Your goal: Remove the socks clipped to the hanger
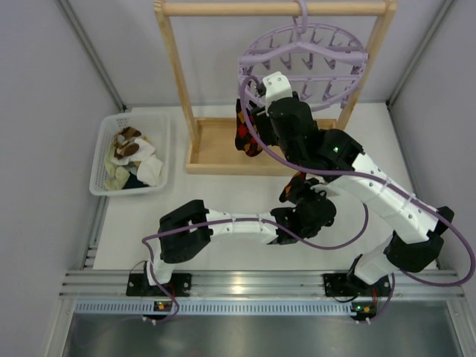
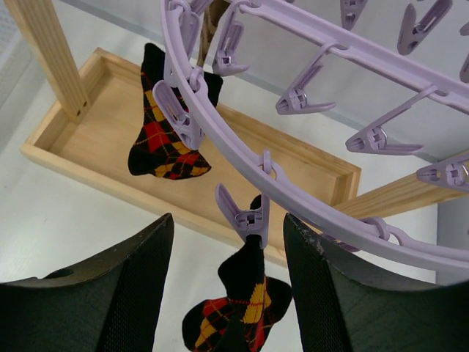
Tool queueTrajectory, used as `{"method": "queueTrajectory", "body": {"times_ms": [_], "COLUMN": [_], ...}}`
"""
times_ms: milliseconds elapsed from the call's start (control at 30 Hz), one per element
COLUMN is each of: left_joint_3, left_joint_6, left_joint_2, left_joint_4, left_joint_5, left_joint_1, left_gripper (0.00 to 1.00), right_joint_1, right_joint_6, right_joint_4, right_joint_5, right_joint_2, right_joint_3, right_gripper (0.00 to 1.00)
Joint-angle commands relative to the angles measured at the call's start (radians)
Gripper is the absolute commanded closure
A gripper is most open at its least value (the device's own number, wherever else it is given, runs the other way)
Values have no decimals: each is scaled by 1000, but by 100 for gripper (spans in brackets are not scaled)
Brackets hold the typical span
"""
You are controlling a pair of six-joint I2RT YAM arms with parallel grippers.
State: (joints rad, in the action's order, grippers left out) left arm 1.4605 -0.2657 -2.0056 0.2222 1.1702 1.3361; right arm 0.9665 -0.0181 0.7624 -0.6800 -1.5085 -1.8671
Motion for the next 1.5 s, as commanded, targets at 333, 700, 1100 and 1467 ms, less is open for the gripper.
{"method": "queueTrajectory", "body": {"times_ms": [333,700,1100,1467], "left_joint_3": [15,8,-3,-67], "left_joint_6": [2,3,11,78], "left_joint_2": [48,57,71,85], "left_joint_4": [14,14,14,11], "left_joint_5": [0,-4,-6,-47], "left_joint_1": [17,20,31,28], "left_gripper": [100,100,100,100], "right_joint_1": [-22,-23,-25,-25], "right_joint_6": [61,58,69,49], "right_joint_4": [-133,-164,-241,-239], "right_joint_5": [-89,-130,-188,-159], "right_joint_2": [-29,-45,-32,-10], "right_joint_3": [42,72,105,114], "right_gripper": [49,51,74,89]}}
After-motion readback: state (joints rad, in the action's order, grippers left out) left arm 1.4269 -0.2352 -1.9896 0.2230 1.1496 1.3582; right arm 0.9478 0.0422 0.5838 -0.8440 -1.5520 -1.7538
